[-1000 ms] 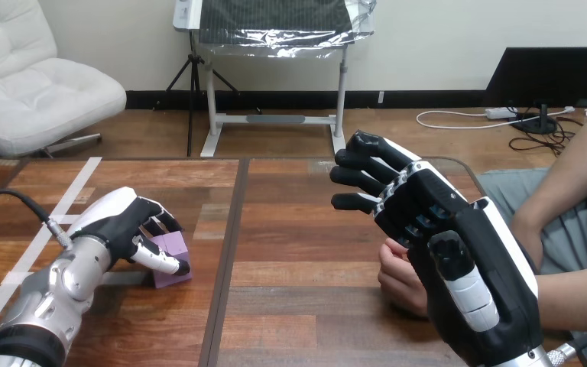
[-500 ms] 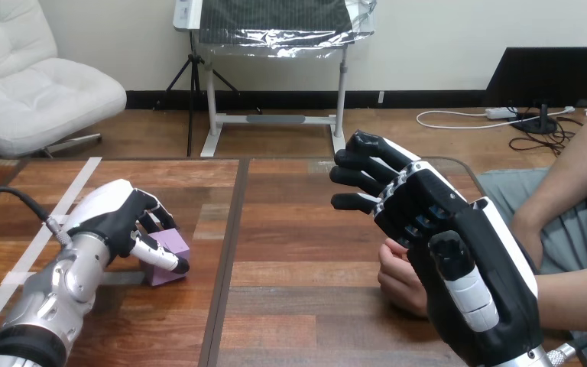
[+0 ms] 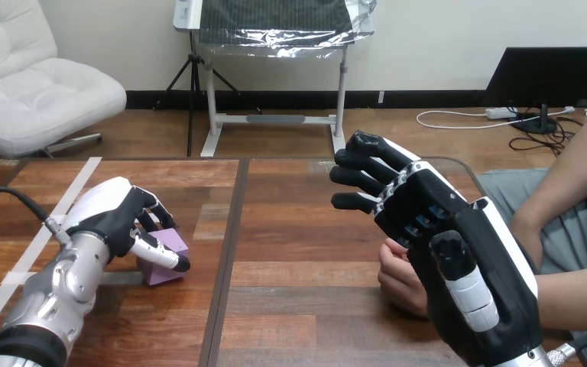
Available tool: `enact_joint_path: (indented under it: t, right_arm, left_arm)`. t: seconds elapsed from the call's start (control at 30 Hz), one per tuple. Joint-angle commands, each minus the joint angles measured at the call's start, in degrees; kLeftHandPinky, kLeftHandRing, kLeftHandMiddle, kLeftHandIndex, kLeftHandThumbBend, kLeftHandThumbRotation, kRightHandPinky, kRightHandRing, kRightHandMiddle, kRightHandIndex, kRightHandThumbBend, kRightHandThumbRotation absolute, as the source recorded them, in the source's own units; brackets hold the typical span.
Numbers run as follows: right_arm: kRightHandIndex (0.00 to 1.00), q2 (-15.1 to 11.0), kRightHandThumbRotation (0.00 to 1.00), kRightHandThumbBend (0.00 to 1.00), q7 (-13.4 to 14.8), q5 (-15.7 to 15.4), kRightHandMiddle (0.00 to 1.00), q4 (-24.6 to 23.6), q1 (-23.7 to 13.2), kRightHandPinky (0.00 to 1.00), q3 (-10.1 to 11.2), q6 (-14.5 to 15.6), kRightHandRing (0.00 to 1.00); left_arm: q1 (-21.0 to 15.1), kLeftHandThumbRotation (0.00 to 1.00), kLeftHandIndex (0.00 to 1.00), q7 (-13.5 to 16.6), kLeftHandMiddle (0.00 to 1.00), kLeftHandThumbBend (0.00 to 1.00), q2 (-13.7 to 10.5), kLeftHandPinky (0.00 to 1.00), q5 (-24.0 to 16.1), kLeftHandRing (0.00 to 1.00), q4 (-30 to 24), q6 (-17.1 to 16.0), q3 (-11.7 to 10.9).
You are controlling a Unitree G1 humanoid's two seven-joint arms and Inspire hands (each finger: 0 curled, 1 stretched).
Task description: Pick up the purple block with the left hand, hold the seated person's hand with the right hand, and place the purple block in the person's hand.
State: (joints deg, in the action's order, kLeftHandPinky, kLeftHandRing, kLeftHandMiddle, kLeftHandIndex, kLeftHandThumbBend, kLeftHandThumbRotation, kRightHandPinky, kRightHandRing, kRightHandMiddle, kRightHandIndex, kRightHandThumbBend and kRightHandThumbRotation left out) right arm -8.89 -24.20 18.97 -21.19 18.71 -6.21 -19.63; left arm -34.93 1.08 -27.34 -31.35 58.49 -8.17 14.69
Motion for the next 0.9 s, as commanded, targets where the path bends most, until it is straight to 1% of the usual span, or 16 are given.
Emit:
enact_joint_path:
  t: [0.0,0.27,0.57,0.67,0.77,0.8,0.87]
  right_arm:
    - [0.84,0.47,0.77,0.92,0.25,0.18,0.84,-2.05,-2.82,0.77,0.57,-0.95,0.83]
    - [0.84,0.37,0.77,0.91,0.08,0.21,0.84,-1.69,-3.08,0.77,0.69,-1.05,0.83]
    - [0.85,0.36,0.78,0.91,0.16,-0.38,0.84,-0.43,-3.95,0.77,1.34,-1.73,0.84]
    - [0.85,0.38,0.78,0.9,0.51,-1.25,0.84,0.14,-4.37,0.78,1.79,-2.23,0.84]
    - [0.85,0.27,0.79,0.9,1.14,-2.96,0.83,0.88,-4.87,0.78,2.52,-2.96,0.84]
    - [0.85,0.12,0.79,0.91,1.56,-4.04,0.83,1.28,-5.17,0.78,2.97,-3.37,0.84]
    - [0.85,-0.04,0.81,0.91,2.04,-5.22,0.83,1.73,-5.49,0.78,3.43,-3.87,0.84]
  left_arm:
    - [-2.92,0.0,0.49,1.56,0.46,0.66,-0.34,0.28,0.74,0.37,-1.51,-0.65,-0.37]
    - [-2.68,0.0,0.48,1.71,0.47,0.66,-0.41,0.29,0.85,0.38,-2.11,-0.41,-0.43]
    - [-2.21,0.0,0.49,1.41,0.48,0.66,-0.74,0.3,1.41,0.39,-3.52,-0.9,-0.78]
    - [-1.9,0.0,0.5,0.87,0.48,0.65,-0.96,0.3,1.54,0.39,-5.1,-0.44,-0.87]
    - [-1.42,0.0,0.5,0.16,0.47,0.65,-1.15,0.29,1.91,0.38,-7.16,-0.09,-1.19]
    - [-1.06,0.0,0.5,-0.08,0.47,0.65,-1.23,0.29,2.3,0.38,-8.27,-0.29,-1.49]
    - [-0.59,0.0,0.5,-0.33,0.46,0.65,-1.35,0.28,2.8,0.36,-9.6,-0.47,-1.78]
